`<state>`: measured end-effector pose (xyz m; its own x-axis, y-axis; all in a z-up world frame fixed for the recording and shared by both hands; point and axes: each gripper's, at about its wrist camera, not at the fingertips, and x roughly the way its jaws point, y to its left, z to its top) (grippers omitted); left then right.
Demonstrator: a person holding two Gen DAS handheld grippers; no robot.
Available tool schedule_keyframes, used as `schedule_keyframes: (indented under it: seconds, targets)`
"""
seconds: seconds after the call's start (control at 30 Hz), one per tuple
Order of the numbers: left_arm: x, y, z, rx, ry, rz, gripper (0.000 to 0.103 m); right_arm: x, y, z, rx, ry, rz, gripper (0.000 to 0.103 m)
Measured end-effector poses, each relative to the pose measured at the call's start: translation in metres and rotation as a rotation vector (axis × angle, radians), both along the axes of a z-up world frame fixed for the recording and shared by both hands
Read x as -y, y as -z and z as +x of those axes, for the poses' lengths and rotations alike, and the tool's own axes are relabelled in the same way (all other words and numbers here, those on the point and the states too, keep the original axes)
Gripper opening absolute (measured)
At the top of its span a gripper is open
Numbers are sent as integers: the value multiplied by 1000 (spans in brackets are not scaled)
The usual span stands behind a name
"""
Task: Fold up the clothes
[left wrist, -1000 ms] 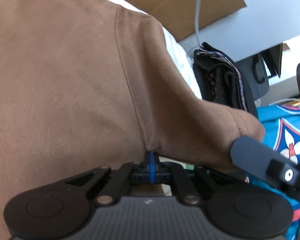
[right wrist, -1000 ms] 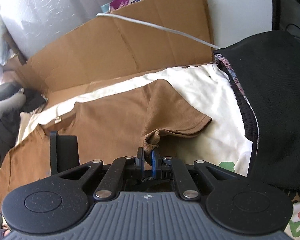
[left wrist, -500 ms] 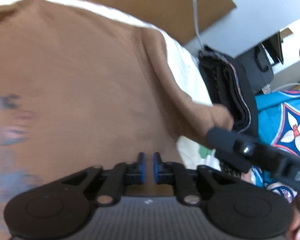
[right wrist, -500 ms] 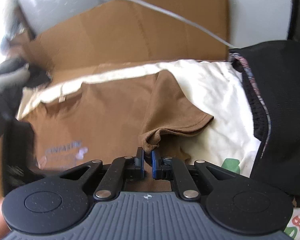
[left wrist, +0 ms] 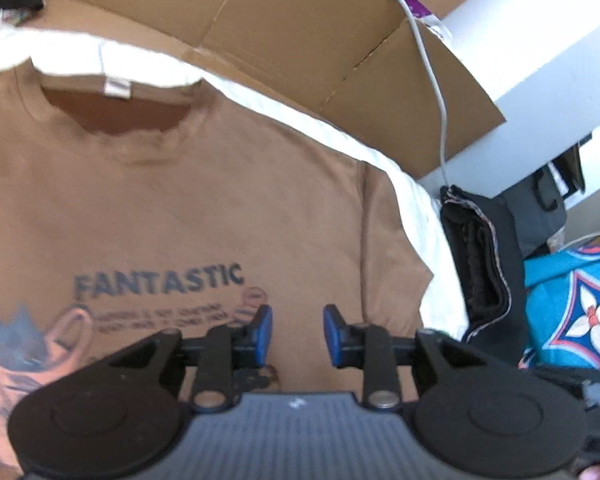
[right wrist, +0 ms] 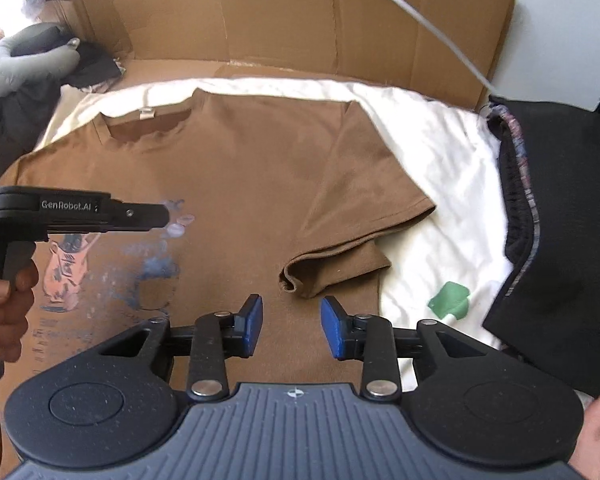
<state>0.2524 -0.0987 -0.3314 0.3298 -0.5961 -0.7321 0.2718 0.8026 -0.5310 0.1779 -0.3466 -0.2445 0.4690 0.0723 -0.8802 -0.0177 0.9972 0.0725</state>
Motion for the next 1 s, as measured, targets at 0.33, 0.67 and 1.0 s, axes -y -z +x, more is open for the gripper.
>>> schedule_keyframes:
  seconds: [0.33,0.67,1.0]
  targets:
    - [-9,-68,-22,26,106,94,48,-6,-91,-14,63,0,46,51]
    - [-20,-168,-56,69,149,218,73,10,-181,-57,161,97,129,65]
    - [-22,-240,-49,140,69,306,79,37,-223,-53,163,11,154,79]
